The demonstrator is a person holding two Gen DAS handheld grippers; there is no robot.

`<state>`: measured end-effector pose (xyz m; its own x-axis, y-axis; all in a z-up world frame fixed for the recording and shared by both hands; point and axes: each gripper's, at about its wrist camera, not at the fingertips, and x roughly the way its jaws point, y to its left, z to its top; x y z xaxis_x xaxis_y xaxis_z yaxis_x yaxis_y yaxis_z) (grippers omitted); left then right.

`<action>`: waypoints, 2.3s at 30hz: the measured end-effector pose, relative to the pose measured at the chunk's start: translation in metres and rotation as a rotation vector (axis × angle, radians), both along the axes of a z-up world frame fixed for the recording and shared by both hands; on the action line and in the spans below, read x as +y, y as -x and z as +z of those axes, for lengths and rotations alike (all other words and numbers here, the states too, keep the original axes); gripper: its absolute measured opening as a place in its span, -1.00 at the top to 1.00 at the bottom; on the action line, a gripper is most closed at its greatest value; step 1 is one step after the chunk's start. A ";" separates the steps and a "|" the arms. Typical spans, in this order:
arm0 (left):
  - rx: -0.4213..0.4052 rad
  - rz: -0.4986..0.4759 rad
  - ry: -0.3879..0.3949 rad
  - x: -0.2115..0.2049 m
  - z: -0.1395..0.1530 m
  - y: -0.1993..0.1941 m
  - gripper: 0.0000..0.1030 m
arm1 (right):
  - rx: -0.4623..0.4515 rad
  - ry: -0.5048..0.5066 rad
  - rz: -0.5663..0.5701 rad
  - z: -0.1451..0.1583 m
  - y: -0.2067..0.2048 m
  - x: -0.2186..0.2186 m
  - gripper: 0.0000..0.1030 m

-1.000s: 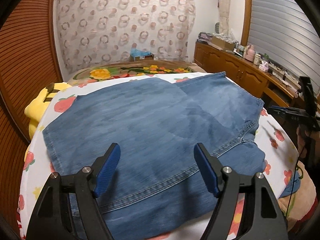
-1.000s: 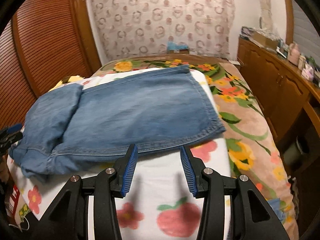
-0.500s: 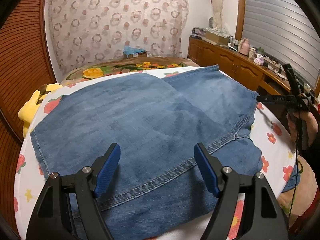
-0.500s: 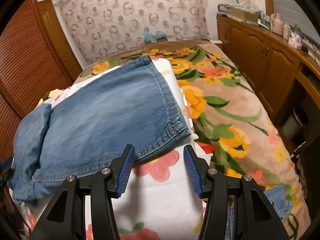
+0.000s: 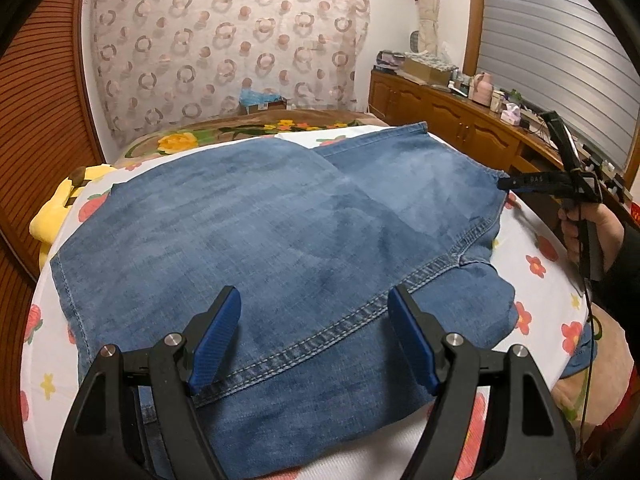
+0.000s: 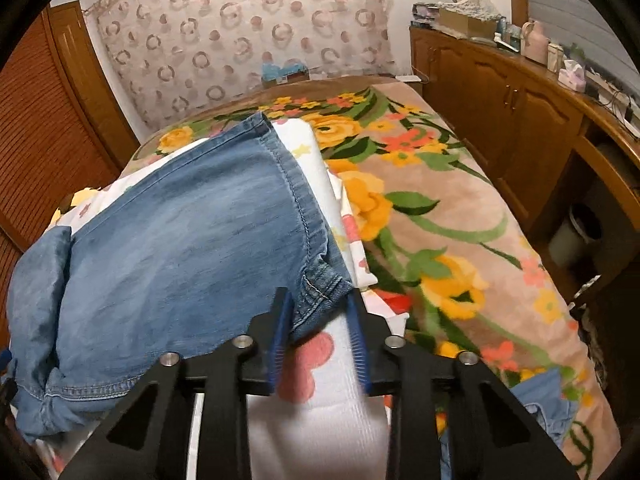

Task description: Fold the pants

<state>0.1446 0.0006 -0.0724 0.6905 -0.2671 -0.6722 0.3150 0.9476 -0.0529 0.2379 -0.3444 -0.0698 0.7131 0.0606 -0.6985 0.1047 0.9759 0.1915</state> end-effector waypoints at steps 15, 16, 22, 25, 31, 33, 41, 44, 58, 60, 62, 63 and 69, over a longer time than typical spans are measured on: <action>-0.049 0.048 0.014 0.031 0.027 0.022 -0.49 | -0.173 0.010 0.252 0.077 0.035 0.073 0.78; -0.055 0.051 0.012 0.035 0.030 0.024 -0.49 | -0.184 0.014 0.277 0.082 0.038 0.081 0.78; -0.073 0.082 0.000 0.056 0.043 0.036 -0.49 | -0.255 0.010 0.463 0.111 0.061 0.152 0.79; -0.082 0.098 0.004 0.065 0.048 0.040 -0.49 | -0.268 -0.050 0.560 0.119 0.072 0.178 0.79; -0.084 0.114 0.022 0.077 0.051 0.038 -0.49 | -0.242 -0.100 0.694 0.119 0.088 0.210 0.79; -0.080 0.114 0.026 0.077 0.049 0.037 -0.49 | -0.204 -0.087 0.707 0.109 0.086 0.215 0.78; -0.047 0.094 0.040 0.066 0.039 0.029 -0.49 | -0.167 -0.032 0.690 0.106 0.073 0.214 0.35; -0.031 0.082 0.047 0.060 0.034 0.023 -0.49 | -0.165 -0.011 0.662 0.110 0.067 0.221 0.30; 0.070 0.055 0.012 0.052 -0.006 -0.009 -0.20 | -0.030 -0.007 0.558 0.062 0.043 0.215 0.29; 0.087 0.060 0.015 0.055 -0.012 -0.014 -0.10 | -0.015 -0.025 0.571 0.058 0.040 0.219 0.29; 0.091 0.060 0.019 0.056 -0.014 -0.016 -0.05 | -0.005 -0.025 0.572 0.055 0.037 0.224 0.29; 0.090 0.061 0.018 0.057 -0.013 -0.017 0.03 | -0.002 -0.025 0.575 0.054 0.036 0.227 0.29; 0.080 0.009 0.035 0.052 -0.007 -0.017 0.47 | -0.017 0.014 0.606 0.059 0.033 0.239 0.30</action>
